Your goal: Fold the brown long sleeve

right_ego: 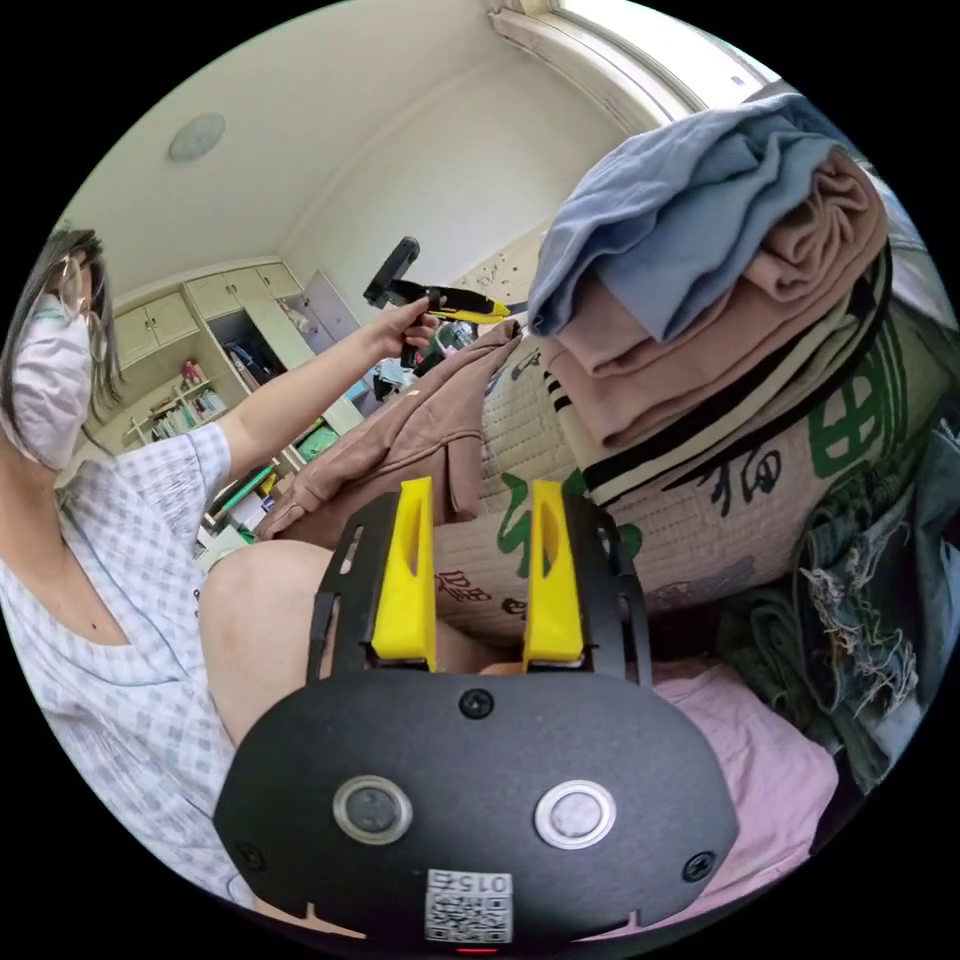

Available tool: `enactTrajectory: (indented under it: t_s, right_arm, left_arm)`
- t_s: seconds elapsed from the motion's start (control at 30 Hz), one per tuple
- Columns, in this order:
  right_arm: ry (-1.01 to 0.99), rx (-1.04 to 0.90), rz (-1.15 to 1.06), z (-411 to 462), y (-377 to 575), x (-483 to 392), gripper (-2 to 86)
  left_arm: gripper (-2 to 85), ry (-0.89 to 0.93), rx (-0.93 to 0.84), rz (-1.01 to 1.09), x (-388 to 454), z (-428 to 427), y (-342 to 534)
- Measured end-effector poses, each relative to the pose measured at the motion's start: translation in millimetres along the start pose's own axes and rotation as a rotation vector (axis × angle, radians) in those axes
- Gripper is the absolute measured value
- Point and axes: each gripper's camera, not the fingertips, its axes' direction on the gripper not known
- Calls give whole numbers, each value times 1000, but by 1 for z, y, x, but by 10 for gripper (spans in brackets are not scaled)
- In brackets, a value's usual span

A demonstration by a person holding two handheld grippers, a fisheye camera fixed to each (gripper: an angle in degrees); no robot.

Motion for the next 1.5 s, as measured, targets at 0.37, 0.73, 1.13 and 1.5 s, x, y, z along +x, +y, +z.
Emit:
enactTrajectory:
  t_s: [0.37, 0.73, 1.13, 1.5]
  right_arm:
    - [-149, -1, -25, 34, 16, -5, 30]
    - [129, 289, -152, -22, -11, -54, 3]
    - [-271, 128, -632, 24, -26, -240, 3]
    - [-658, -527, -942, 235, 11, -429, 2]
  left_arm:
    - [28, -33, -18, -33, -13, 8, 6]
    - [4, 56, 388, -101, -24, -105, 28]
    - [3, 280, 747, -158, -115, -206, 257]
    - [1, 352, 956, -486, -236, -198, 578]
